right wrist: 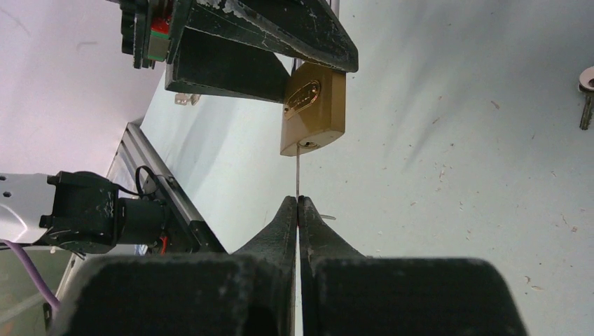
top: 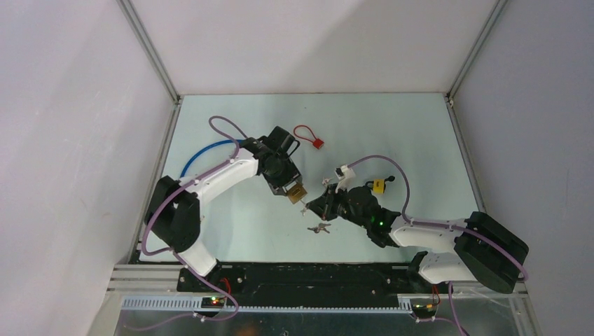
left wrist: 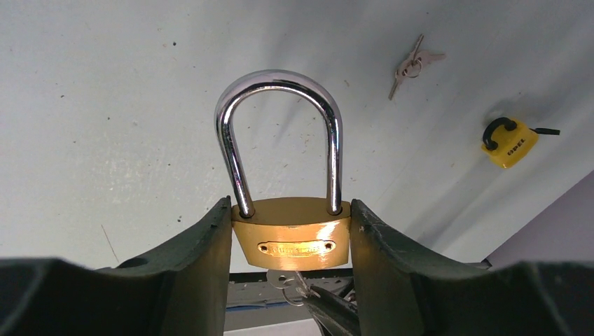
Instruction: Unlock with the key
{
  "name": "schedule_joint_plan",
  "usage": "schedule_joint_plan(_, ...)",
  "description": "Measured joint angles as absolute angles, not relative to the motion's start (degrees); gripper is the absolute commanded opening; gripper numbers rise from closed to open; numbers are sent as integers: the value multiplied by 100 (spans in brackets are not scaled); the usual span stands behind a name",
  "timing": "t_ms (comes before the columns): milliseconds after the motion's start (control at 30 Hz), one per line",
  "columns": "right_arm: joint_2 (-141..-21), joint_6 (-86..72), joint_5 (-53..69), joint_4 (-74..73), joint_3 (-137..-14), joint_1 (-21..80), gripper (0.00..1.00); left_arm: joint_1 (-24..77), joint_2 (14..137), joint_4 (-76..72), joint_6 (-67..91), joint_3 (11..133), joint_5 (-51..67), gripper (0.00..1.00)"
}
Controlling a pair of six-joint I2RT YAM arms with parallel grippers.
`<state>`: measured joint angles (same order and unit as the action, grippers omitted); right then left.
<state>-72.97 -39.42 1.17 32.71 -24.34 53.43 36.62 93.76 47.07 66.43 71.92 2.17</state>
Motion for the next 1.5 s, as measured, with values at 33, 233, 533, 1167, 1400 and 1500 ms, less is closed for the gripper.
schedule_joint_plan(33,-7301,-3944,86,3269,-2434,5343,0,3660,9371,4696,6657,7192,220,0)
schedule_joint_plan(233,-7308,-3946,-14,3234,-2434,5343,0,3660,9330,4598,6709,7166,222,0)
schedule_joint_plan(533,-7308,-4003,-134,3159,-2434,5347,0,3660,9275,4515,6757,7078,237,0)
schedule_joint_plan(1167,-7168,-4029,-311,3288,-2329,5433,0,3660,9218,4340,6814,6899,309,0)
schedule_joint_plan(1400,-7168,-4036,-497,3275,-2327,5441,0,3660,9201,4294,6836,6899,320,0)
schedule_joint_plan(1500,-7168,-4036,-523,3275,-2327,5441,0,3660,9181,4287,6862,6899,316,0)
